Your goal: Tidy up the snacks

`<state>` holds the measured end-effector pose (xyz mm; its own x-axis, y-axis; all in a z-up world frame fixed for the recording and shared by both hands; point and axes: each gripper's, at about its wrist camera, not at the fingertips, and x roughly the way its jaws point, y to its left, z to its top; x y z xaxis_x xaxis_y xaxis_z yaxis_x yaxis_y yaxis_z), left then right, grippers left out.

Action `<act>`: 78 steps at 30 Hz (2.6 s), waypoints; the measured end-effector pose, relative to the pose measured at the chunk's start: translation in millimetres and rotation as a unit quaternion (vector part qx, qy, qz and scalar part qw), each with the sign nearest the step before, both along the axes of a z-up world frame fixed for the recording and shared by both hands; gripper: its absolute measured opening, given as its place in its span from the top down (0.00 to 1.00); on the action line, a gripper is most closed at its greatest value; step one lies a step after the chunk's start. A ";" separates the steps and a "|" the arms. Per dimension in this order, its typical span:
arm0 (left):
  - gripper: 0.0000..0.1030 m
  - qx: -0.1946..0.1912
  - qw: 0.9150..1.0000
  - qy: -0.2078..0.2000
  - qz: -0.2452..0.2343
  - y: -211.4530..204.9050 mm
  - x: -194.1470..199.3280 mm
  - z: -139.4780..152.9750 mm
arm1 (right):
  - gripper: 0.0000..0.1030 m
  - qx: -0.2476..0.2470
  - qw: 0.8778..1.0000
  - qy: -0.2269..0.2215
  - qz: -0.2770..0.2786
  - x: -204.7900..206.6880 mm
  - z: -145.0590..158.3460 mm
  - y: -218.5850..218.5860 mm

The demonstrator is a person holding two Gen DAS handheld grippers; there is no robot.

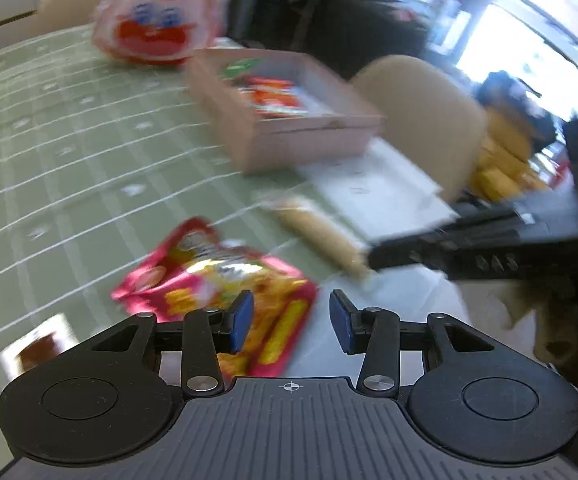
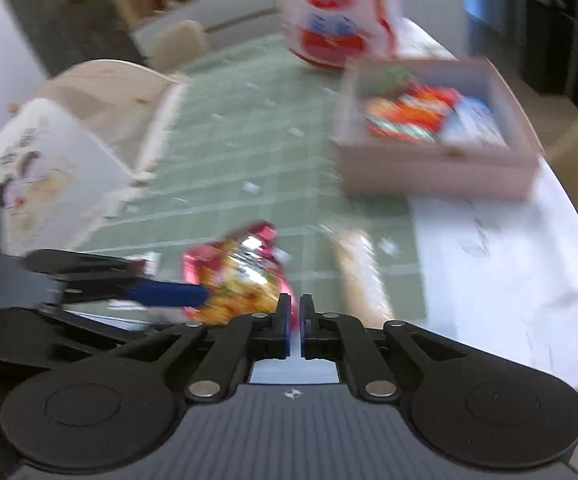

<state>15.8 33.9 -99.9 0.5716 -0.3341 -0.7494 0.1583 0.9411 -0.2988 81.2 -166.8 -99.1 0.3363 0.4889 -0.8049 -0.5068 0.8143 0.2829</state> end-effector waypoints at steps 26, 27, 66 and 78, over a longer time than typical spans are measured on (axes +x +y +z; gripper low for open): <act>0.51 -0.173 0.981 0.006 0.083 37.4 36.8 -20.7 | 0.71 -0.057 0.996 -0.049 0.050 -11.6 -44.3 45.1; 0.51 -0.164 0.984 0.000 0.065 28.7 38.8 -12.6 | 0.71 -0.052 0.996 -0.049 0.049 -13.8 -42.1 41.9; 0.60 -0.089 0.991 0.081 -0.061 -46.2 99.3 -54.3 | 0.69 0.005 0.999 -0.034 0.017 -11.7 -53.7 -1.5; 0.77 -0.126 0.987 0.104 -0.001 -7.1 64.5 -27.1 | 0.40 0.026 0.999 -0.037 0.021 -14.5 -50.1 3.8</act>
<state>80.4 26.8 -127.0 0.4132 -0.5268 -0.7428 0.0714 0.8319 -0.5503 66.6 -163.0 -149.2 0.3717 0.5447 -0.7518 -0.5620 0.7766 0.2848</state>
